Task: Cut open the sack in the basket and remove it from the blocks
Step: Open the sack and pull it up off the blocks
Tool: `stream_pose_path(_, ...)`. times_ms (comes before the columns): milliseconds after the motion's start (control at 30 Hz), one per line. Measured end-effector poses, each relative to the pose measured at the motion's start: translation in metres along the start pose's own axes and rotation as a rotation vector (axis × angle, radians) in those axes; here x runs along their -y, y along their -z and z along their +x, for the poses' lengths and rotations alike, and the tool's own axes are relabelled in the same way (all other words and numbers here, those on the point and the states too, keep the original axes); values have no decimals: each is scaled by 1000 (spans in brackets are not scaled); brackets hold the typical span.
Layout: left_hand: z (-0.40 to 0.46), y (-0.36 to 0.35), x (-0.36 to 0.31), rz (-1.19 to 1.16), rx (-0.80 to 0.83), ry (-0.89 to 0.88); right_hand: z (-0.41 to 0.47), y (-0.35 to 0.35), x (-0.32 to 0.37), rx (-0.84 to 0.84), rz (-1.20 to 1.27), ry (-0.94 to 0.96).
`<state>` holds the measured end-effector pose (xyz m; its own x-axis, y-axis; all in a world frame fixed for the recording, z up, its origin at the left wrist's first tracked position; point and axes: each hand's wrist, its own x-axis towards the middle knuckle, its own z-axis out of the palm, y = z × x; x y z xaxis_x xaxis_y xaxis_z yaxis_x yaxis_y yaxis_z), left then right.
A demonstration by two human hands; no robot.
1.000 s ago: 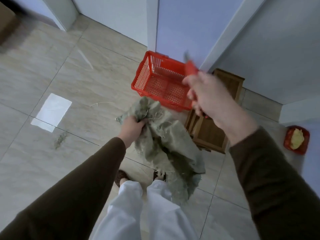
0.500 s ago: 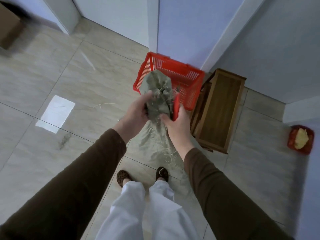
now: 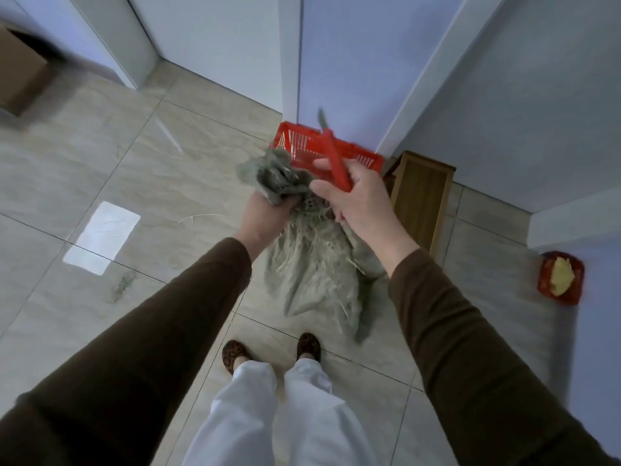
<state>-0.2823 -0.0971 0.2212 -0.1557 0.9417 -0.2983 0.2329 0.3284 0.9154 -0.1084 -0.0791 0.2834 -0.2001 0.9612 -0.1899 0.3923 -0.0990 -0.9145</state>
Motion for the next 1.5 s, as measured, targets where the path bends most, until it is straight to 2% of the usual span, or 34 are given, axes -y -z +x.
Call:
stream_pose_path(67,-3,14,-16,-172,-49,61,-18,37,-5,-62,-29,-78)
stream_pose_path(167,-9,27,-42,-300,-53,56,-55,67,-16,-17,-118,-156)
stream_pose_path(300,-22,28,-86,-396,-76,106,-73,58,-13,64,-198,-189)
stream_pose_path(400,-32,31,-117,-519,-46,177,-63,45,12,-41,-258,-105)
stream_pose_path(467,-38,38,-137,-582,-52,260,-51,43,38,-133,-113,-43)
stream_pose_path(533,-45,49,-154,-607,-32,296,-38,51,65,-130,196,-69)
stream_pose_path(567,-50,55,-162,-618,21,274,-32,55,79,-109,344,-93)
stream_pose_path(633,-66,67,-171,-560,257,143,-20,61,108,-51,590,-130)
stream_pose_path(700,-86,70,-174,-302,531,5,-9,57,137,12,702,-140)
stream_pose_path(733,-90,66,-174,-161,578,-54,-4,52,149,39,711,-138)
stream_pose_path(767,-93,59,-177,-58,532,-99,0,48,159,63,697,-126)
stream_pose_path(833,-88,50,-188,24,254,-143,6,48,169,113,640,-90)
stream_pose_path(900,-75,52,-199,-90,-2,-122,5,60,166,122,606,-74)
stream_pose_path(933,-69,56,-203,-218,-29,-91,1,67,159,83,593,-77)
stream_pose_path(1000,-64,63,-206,-463,24,-15,-15,77,138,-57,543,-92)
stream_pose_path(1067,-63,67,-214,-626,71,65,-39,77,110,-124,452,-59)
stream_pose_path(1167,-62,53,-238,-800,119,126,-68,50,90,-30,397,64)
stream_pose_path(1233,-65,33,-260,-833,161,130,-67,27,98,-50,332,145)
stream_pose_path(1300,-67,19,-277,-806,240,117,-53,12,114,-203,300,141)
stream_pose_path(1367,-64,25,-283,-720,325,60,-37,14,131,-359,500,-6)
stream_pose_path(1433,-59,47,-270,-487,348,-117,-24,27,142,-349,787,-179)
stream_pose_path(1500,-60,69,-234,-150,219,-188,-17,39,155,-235,999,-278)
